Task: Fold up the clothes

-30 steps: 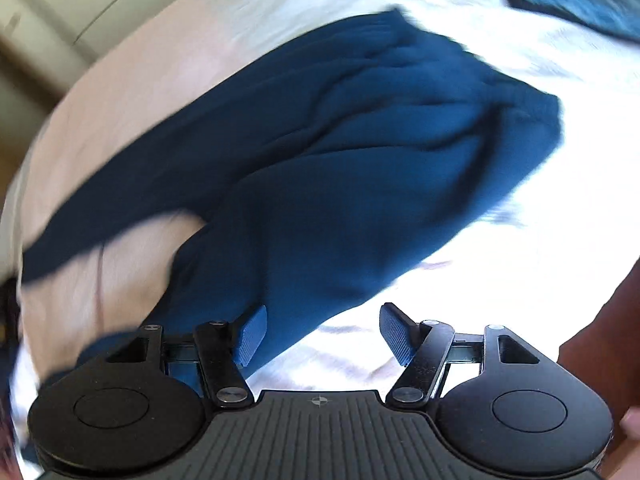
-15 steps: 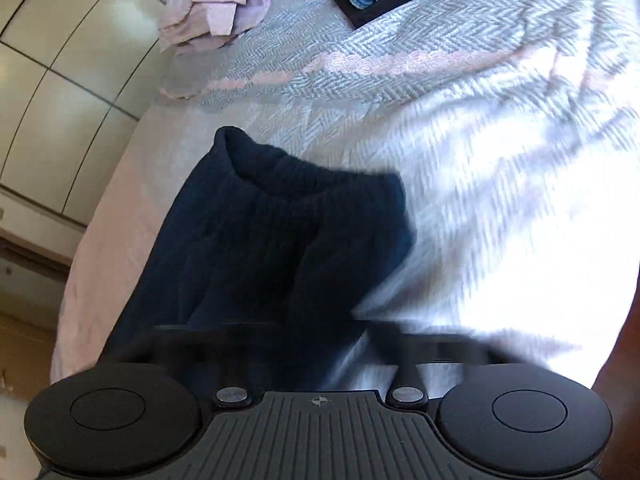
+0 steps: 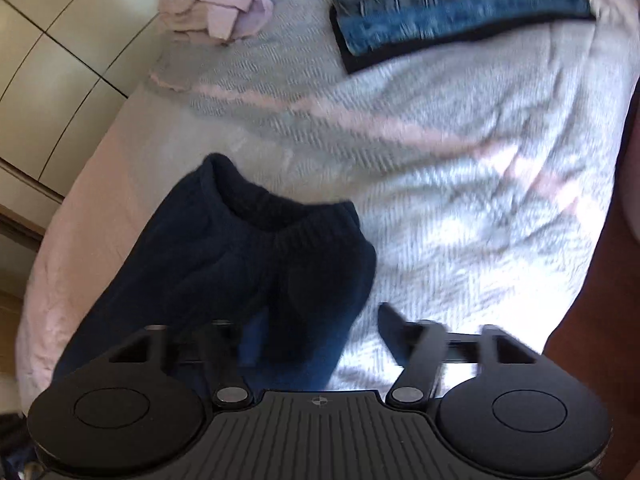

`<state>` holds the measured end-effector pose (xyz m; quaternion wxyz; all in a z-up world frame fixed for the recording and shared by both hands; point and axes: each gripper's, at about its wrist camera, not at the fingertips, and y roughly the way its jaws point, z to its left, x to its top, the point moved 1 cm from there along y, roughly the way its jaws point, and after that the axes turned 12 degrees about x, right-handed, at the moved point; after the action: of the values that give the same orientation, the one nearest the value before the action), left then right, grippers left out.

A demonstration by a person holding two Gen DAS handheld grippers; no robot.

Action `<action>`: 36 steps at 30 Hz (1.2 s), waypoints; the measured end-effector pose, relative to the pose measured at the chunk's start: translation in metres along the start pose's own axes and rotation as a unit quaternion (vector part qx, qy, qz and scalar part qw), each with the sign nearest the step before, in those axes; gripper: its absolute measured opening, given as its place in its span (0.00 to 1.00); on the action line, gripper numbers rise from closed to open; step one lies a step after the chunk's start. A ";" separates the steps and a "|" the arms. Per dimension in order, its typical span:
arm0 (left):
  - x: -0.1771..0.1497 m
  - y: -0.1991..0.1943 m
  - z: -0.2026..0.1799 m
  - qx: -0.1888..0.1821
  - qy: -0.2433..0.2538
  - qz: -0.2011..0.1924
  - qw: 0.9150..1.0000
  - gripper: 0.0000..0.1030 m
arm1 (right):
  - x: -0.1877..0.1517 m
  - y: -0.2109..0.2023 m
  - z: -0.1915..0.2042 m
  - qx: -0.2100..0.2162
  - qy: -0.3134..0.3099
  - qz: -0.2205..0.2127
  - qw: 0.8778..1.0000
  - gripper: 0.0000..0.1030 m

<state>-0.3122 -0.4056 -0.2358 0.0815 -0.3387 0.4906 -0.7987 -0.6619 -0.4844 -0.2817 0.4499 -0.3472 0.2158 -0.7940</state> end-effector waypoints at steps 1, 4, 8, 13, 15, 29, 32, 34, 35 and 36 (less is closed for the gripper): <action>0.009 0.009 0.000 0.000 -0.003 0.002 1.000 0.37 | -0.001 -0.002 0.005 -0.002 -0.008 -0.004 1.000 0.66; 0.039 0.041 -0.004 0.022 0.009 0.036 0.999 0.37 | -0.006 -0.006 0.022 0.003 -0.037 -0.015 0.999 0.66; 0.074 0.075 -0.011 0.058 0.010 0.094 0.994 0.39 | -0.002 -0.002 0.032 0.017 -0.090 0.006 0.996 0.66; 0.113 0.108 -0.019 0.092 -0.073 0.172 0.978 0.50 | 0.017 -0.003 0.013 0.017 -0.178 0.059 0.982 0.66; 0.128 0.118 -0.030 0.112 -0.105 0.209 0.966 0.56 | 0.024 -0.005 -0.006 0.025 -0.217 0.078 0.973 0.66; 0.239 0.168 -0.101 0.168 -0.153 0.314 0.922 0.64 | 0.087 -0.065 -0.097 0.105 -0.269 0.104 0.952 0.66; 0.250 0.178 -0.107 0.176 -0.136 0.323 0.920 0.63 | 0.096 -0.071 -0.110 0.111 -0.258 0.098 0.955 0.66; 0.256 0.184 -0.111 0.181 -0.123 0.330 0.918 0.63 | 0.100 -0.075 -0.117 0.112 -0.252 0.094 0.957 0.66; 0.256 0.186 -0.112 0.182 -0.119 0.334 0.917 0.63 | 0.101 -0.076 -0.121 0.112 -0.249 0.094 0.957 0.66; 0.257 0.187 -0.112 0.183 -0.116 0.336 0.917 0.63 | 0.102 -0.077 -0.124 0.113 -0.245 0.093 0.958 0.66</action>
<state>-0.6143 -0.5371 -0.3067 0.4622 -0.2235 0.4076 -0.7552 -0.8342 -0.5301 -0.2776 0.5971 -0.4566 0.0392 -0.6584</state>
